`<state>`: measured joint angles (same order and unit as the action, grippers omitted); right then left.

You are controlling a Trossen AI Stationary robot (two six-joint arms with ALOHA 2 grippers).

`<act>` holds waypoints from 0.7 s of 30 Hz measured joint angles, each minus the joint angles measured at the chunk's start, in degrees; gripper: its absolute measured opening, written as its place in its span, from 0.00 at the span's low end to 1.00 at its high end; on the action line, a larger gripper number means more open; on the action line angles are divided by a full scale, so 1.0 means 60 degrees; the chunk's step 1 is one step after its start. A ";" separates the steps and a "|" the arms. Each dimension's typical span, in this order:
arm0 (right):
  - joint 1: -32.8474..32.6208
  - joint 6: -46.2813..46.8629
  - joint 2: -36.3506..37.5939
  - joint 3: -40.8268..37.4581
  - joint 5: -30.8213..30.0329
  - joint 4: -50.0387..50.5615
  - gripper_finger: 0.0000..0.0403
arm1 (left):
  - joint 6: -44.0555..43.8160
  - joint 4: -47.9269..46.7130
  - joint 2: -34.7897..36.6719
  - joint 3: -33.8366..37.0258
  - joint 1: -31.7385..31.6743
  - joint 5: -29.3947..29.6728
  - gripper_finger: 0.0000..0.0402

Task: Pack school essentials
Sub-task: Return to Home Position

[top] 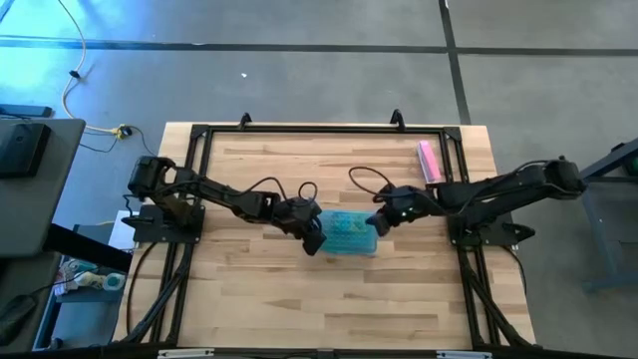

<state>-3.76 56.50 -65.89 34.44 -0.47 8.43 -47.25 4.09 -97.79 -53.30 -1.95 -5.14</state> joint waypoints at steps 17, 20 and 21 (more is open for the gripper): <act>0.1241 -0.6259 0.3299 0.0004 -0.0033 -0.1299 0.00 | 0.3432 -0.0300 0.4139 -0.0018 -0.1454 -0.0490 0.00; 0.1435 -0.7143 0.3766 0.0015 -0.0062 -0.1652 0.00 | 0.4100 -0.0910 0.4961 -0.0018 -0.1789 -0.0468 0.00; 0.1502 -0.7284 0.3887 0.0015 -0.0065 -0.1780 0.00 | 0.4323 -0.1115 0.5187 -0.0018 -0.1893 -0.0461 0.00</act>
<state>5.25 12.80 -42.57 34.52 -0.86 -2.25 -21.31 -2.60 -66.67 -53.41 -13.31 -7.90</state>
